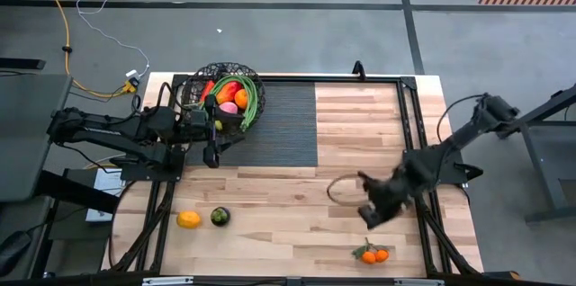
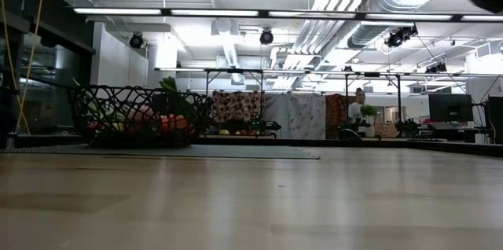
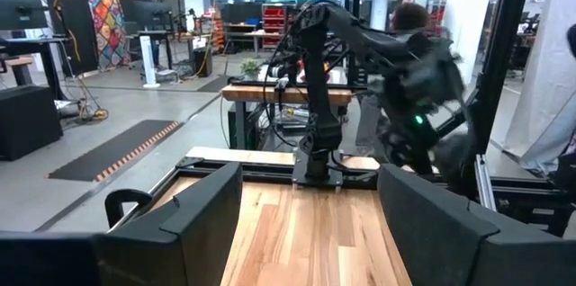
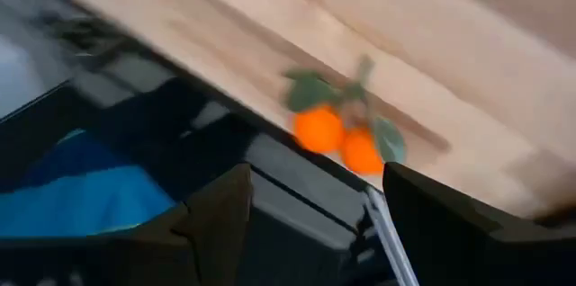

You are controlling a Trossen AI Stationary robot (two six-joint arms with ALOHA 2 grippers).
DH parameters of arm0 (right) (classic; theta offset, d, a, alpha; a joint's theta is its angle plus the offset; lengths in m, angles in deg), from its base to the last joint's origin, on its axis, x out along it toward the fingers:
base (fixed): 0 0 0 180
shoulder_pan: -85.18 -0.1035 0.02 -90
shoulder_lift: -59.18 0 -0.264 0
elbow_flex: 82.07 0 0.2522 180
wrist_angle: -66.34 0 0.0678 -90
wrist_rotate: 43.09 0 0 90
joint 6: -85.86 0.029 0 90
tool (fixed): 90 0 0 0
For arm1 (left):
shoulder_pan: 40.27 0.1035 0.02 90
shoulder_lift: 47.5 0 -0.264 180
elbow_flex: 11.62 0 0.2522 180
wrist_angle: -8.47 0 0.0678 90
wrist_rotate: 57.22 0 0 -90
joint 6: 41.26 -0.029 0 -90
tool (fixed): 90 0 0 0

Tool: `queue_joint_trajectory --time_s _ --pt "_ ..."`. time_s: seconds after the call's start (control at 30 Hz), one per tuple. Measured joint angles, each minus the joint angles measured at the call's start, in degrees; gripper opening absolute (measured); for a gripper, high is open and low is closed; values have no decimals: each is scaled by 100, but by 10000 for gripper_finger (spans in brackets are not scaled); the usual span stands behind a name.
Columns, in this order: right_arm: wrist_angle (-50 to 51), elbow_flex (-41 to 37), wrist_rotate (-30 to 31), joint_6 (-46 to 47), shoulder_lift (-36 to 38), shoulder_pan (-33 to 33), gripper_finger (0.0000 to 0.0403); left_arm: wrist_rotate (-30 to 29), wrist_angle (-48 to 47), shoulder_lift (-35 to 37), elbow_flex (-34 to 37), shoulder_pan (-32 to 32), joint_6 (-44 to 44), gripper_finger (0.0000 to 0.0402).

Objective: Build produce basket
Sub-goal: Put the tangerine into the black basket

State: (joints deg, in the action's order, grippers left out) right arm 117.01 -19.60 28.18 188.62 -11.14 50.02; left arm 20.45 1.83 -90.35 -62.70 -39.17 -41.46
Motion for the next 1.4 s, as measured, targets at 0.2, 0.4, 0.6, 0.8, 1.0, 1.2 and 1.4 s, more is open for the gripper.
queue_joint_trajectory --time_s 0.2,0.4,0.6,0.8,1.0,1.2,1.4 --pt "-489 0 94 1139 -940 -463 245 -9 -4 1 0 0 0 250" --pt "-761 0 167 1226 -1585 -476 245 -54 -5 0 0 0 0 250" --pt "-985 0 157 1294 -1986 -476 233 -55 -16 0 0 0 0 250" --pt "-1183 0 26 1295 -2261 -476 200 -54 -30 0 0 0 2 250" --pt "-1225 0 -146 1287 -2464 -476 174 -52 -48 0 0 0 20 250" --pt "-1260 0 -150 1291 -2655 -476 167 -150 -49 0 0 -1 20 250" --pt "-1325 9 -275 1287 -2788 -467 167 -203 -54 0 0 0 2 250"
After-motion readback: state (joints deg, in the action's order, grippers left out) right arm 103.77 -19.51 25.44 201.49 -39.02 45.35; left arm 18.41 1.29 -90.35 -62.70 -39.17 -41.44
